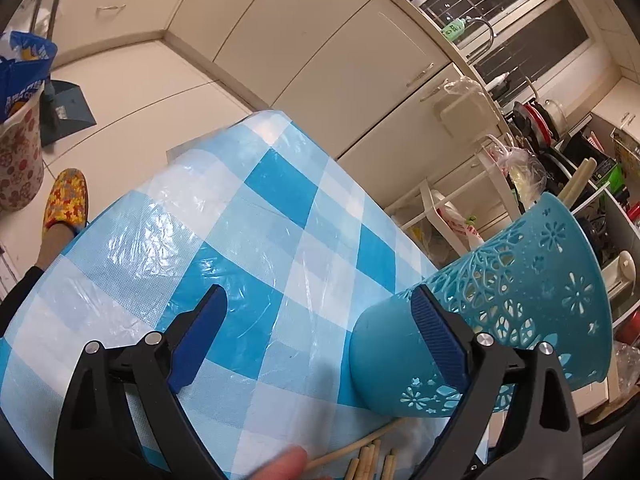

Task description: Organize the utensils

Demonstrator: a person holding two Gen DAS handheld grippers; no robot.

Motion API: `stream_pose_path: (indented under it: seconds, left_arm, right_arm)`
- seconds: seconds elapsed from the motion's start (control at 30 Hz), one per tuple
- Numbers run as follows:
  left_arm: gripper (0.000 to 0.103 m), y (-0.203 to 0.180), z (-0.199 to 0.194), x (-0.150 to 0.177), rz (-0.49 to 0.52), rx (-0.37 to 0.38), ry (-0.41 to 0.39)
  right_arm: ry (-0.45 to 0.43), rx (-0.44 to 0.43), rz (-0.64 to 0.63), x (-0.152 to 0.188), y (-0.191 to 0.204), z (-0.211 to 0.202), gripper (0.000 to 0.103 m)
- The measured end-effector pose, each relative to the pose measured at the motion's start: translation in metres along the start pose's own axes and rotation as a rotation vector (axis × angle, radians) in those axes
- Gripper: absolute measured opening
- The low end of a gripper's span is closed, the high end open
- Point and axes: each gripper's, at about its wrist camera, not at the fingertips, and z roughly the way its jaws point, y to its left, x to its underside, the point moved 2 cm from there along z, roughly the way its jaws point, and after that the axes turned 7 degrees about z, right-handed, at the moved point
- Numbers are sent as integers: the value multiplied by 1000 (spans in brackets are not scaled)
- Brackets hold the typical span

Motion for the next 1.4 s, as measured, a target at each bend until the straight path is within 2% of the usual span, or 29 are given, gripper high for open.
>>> stream_pose_path:
  seconds: [0.23, 0.57, 0.7, 0.83, 0.93, 1.0, 1.13, 1.23, 1.4]
  left_arm:
    - [89, -6, 5, -1, 55, -42, 28]
    - [89, 0, -9, 8, 17, 12, 78]
    - [89, 10, -37, 21, -69, 62, 65]
    - [89, 9, -65, 37, -80, 72, 45]
    - [89, 2, -70, 59, -70, 85, 87]
    - [89, -4, -68, 83, -82, 114, 146]
    - [88, -27, -71, 112, -2, 151, 195]
    - [88, -33, -70, 121, -10, 197, 240]
    - [88, -28, -75, 119, 21, 173, 231]
  right_arm:
    - [0, -10, 9, -1, -2, 0, 53]
    - [21, 39, -60, 9, 8, -5, 54]
    - [44, 33, -44, 15, 7, -12, 55]
    - [79, 20, -32, 23, 7, -18, 55]
    - [107, 21, -41, 31, 10, -22, 55]
    - [117, 31, -67, 36, 12, -24, 55]
    - [127, 61, -109, 40, 17, -26, 55]
    - [138, 84, -142, 41, 19, -26, 55]
    - [144, 162, -206, 42, 24, -24, 52]
